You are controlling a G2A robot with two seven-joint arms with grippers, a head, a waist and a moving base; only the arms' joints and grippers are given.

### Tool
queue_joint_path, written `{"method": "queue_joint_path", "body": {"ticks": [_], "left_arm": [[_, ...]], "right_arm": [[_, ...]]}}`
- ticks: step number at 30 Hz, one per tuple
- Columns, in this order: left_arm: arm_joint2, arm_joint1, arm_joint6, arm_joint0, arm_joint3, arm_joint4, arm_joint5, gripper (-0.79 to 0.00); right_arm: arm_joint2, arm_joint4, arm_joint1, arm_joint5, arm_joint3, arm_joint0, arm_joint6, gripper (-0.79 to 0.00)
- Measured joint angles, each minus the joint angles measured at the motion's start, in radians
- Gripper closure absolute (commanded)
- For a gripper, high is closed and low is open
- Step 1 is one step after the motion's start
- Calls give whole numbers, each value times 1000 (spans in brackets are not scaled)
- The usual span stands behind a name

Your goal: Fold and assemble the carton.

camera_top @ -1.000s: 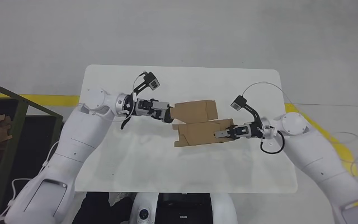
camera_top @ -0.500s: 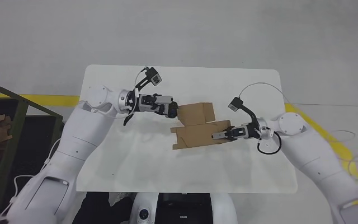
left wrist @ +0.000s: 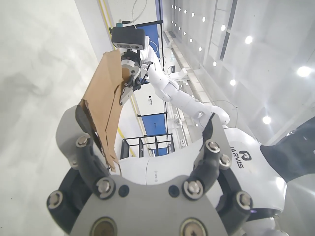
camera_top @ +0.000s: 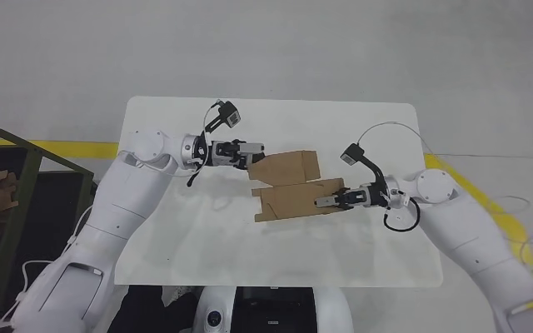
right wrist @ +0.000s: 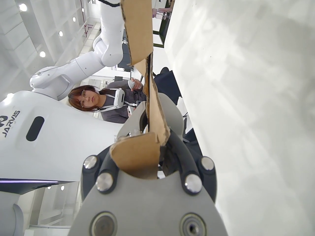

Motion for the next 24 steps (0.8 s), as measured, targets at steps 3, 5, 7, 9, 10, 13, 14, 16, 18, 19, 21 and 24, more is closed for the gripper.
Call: {"method": "queue_joint_path", "body": {"ticks": [3,5,7,9,10,13,14,16,18,19,21,24], "left_arm": [[-1,1,10,6,-10,16,0,-785],[-2,1,17,10,-18,25,2,-785],[-2,1,22,14,-24,30,3,-785],[-1,1,25,16,-29,36,4,-785],[0,1,27,17,-32,39,5,-785],[2,0,31,19,-38,48,7,-754],[3,0,32,19,-40,50,8,-628],[5,0,35,19,-42,55,11,-456],[6,-1,39,19,-43,60,13,-499],[7,-1,43,19,-44,64,14,-499],[7,-1,48,19,-44,72,14,-480],[9,-1,57,20,-42,85,17,-369]], "right_arm": [[9,5,0,5,2,-7,5,0],[16,12,0,9,4,-12,8,0],[22,18,-2,12,5,-16,9,0],[27,19,-3,15,4,-19,10,0],[29,19,-4,16,3,-20,10,0],[35,18,-6,22,1,-23,12,0],[36,17,-7,24,0,-24,11,0],[38,11,-9,27,-2,-26,10,0],[40,7,-10,30,-4,-27,9,0],[41,4,-11,32,-4,-28,8,0],[44,2,-13,35,-4,-29,8,0],[48,-2,-15,37,-4,-31,8,0]]}}
